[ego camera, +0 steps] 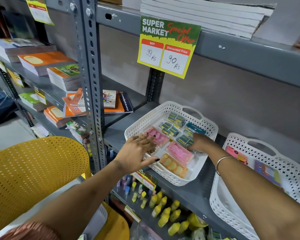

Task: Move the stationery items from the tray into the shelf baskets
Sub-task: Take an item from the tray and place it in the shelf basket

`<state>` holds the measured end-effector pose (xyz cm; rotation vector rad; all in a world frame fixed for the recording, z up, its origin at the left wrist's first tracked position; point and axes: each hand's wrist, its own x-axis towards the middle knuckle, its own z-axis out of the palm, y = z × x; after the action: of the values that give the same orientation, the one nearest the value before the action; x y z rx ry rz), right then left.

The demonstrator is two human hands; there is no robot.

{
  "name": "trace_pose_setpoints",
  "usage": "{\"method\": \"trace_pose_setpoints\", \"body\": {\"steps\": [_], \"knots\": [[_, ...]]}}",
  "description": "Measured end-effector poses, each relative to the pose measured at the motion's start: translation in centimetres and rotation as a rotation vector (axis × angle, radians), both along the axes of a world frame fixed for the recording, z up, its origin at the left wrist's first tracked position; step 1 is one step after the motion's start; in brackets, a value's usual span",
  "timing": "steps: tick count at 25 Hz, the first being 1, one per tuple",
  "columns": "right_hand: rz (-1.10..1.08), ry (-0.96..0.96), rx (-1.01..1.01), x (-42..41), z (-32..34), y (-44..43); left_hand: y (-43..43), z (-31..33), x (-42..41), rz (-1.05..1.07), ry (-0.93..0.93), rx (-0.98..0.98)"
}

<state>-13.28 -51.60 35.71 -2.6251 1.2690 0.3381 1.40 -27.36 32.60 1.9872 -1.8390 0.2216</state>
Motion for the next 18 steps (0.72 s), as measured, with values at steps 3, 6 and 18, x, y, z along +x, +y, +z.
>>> {"method": "trace_pose_setpoints", "body": {"steps": [3,6,18], "knots": [[-0.019,0.015,0.001,0.2,-0.1,0.0,0.1,0.0,0.0,0.007,0.003,-0.011],[-0.019,0.057,-0.099,0.7,1.6,1.5,-0.1,0.6,-0.2,-0.003,-0.016,0.009],[0.573,-0.751,-0.072,12.6,5.3,25.1,19.2,-11.6,5.3,0.654,0.106,0.087]]}}
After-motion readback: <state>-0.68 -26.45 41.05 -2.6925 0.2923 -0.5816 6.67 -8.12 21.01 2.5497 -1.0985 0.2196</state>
